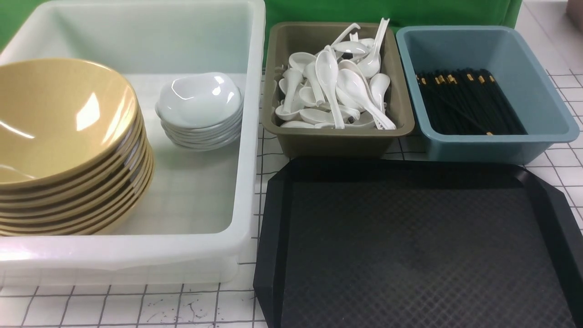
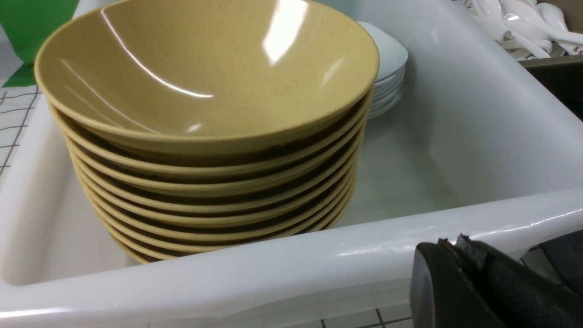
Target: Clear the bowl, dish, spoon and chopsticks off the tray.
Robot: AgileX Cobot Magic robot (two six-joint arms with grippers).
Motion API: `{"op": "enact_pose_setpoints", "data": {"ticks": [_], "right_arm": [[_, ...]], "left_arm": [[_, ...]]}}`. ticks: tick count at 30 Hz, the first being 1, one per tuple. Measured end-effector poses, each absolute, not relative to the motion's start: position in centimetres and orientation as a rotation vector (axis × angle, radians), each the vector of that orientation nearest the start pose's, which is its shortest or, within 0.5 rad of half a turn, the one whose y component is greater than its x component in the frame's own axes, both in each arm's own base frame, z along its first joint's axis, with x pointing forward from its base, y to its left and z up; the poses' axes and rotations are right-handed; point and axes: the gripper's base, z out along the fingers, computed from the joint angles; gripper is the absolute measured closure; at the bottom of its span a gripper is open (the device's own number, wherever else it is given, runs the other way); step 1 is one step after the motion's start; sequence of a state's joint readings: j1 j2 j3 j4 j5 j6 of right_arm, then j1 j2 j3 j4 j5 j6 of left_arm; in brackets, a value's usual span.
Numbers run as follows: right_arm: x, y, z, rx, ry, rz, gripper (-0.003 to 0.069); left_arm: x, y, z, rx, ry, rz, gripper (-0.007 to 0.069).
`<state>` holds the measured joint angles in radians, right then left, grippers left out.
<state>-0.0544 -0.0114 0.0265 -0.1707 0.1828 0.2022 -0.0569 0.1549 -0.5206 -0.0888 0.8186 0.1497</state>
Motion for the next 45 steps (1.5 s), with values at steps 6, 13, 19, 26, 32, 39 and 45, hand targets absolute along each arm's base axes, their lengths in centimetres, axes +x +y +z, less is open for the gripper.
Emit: {"op": "enact_pose_setpoints", "data": {"ticks": [6, 13, 19, 26, 32, 39, 45], "right_arm": [[5.4, -0.7, 17.7, 0.129, 1.796, -0.047, 0.0624], [5.4, -0.7, 17.7, 0.134, 1.801, -0.042, 0.0624], [5.4, -0.7, 17.7, 0.134, 1.802, -0.042, 0.0624], [5.4, -0.7, 17.7, 0.134, 1.802, -0.041, 0.0623], [5.4, -0.7, 17.7, 0.135, 1.803, -0.04, 0.062], [5.4, -0.7, 17.7, 0.136, 1.803, -0.039, 0.0615], [5.4, -0.7, 17.7, 0.136, 1.804, -0.04, 0.0611]], "left_arm": [[2.7, -0.7, 30.2, 0.184, 1.926, -0.041, 0.0637], [2.7, -0.7, 30.2, 0.184, 1.926, -0.041, 0.0637], [2.7, -0.7, 30.2, 0.184, 1.926, -0.041, 0.0637], [2.7, -0.7, 30.2, 0.184, 1.926, -0.041, 0.0637], [2.7, -0.7, 30.2, 0.184, 1.926, -0.041, 0.0637], [4.1, -0.8, 27.4, 0.155, 1.892, -0.049, 0.0637], [5.7, -0.4, 23.4, 0.032, 1.572, -0.077, 0.0637]]}}
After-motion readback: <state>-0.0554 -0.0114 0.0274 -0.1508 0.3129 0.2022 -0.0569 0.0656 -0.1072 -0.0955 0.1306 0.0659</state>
